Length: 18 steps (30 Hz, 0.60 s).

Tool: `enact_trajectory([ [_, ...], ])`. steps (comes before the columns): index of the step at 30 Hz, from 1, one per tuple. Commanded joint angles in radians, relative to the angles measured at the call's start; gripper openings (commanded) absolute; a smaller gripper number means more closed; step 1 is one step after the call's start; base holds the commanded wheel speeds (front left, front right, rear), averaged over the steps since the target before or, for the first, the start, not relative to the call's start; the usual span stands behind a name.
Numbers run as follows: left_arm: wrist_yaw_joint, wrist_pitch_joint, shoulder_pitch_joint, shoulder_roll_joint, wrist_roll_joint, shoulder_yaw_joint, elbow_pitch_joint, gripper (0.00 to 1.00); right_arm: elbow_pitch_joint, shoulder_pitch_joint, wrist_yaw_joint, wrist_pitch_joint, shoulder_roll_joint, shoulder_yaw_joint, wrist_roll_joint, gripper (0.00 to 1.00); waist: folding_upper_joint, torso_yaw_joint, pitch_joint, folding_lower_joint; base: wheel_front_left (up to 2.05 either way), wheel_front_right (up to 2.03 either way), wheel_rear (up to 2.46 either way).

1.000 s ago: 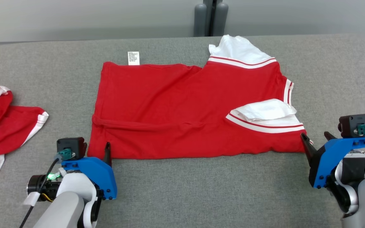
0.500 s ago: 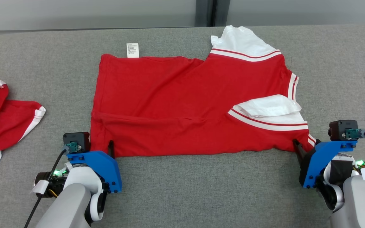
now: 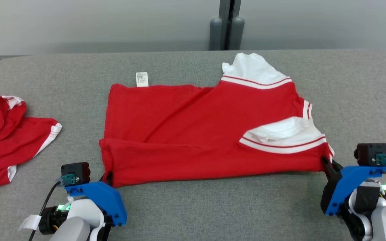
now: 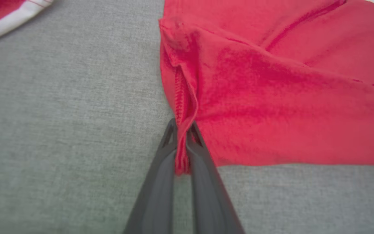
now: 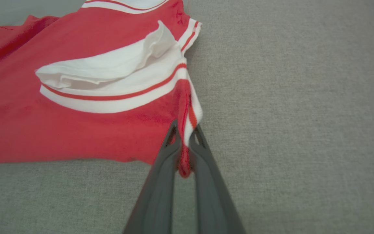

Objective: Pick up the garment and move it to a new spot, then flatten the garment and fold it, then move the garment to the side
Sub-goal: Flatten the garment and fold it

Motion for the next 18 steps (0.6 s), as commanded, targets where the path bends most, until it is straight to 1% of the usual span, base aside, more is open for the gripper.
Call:
enact_trajectory([
  [1,0.011,-0.005,0.021,0.012,0.000,0.004,-0.018,0.00,-0.021,0.033,0.000,0.008,-0.004,-0.004,0.010,0.00,0.0000,-0.004,-0.014,0.0000,0.00,0.00,0.00],
  [5,0.036,0.016,0.095,0.038,0.005,-0.005,-0.105,0.00,-0.112,0.138,0.000,0.062,-0.004,-0.002,0.041,0.00,0.0000,-0.003,-0.040,0.0000,0.00,0.00,0.00],
  [9,0.071,0.056,0.174,0.058,0.001,-0.022,-0.194,0.00,-0.196,0.238,0.000,0.114,-0.004,-0.004,0.073,0.00,0.0000,-0.007,-0.052,0.0000,0.00,0.00,0.00],
  [12,0.104,0.078,0.227,0.073,0.005,-0.028,-0.246,0.00,-0.235,0.292,0.000,0.132,-0.004,-0.013,0.096,0.00,0.0000,-0.009,-0.055,0.0000,0.00,0.00,0.00],
  [15,0.132,0.095,0.266,0.085,0.003,-0.029,-0.283,0.00,-0.248,0.329,0.000,0.143,-0.004,-0.022,0.122,0.00,0.0000,-0.011,-0.059,0.0000,0.00,0.00,0.00],
  [16,0.138,0.096,0.274,0.088,0.004,-0.029,-0.293,0.18,-0.247,0.338,0.000,0.144,-0.004,-0.024,0.131,0.00,0.0000,-0.010,-0.061,0.0000,0.00,0.00,0.00],
  [17,0.144,0.098,0.282,0.090,0.006,-0.029,-0.300,0.18,-0.245,0.346,0.000,0.150,-0.004,-0.027,0.131,0.00,0.0000,-0.009,-0.063,0.0000,0.00,0.00,0.00],
  [18,0.150,0.100,0.289,0.092,0.007,-0.030,-0.306,0.87,-0.245,0.351,0.000,0.149,-0.004,-0.027,0.133,0.00,0.0000,-0.009,-0.065,0.0000,0.00,0.00,0.00],
])
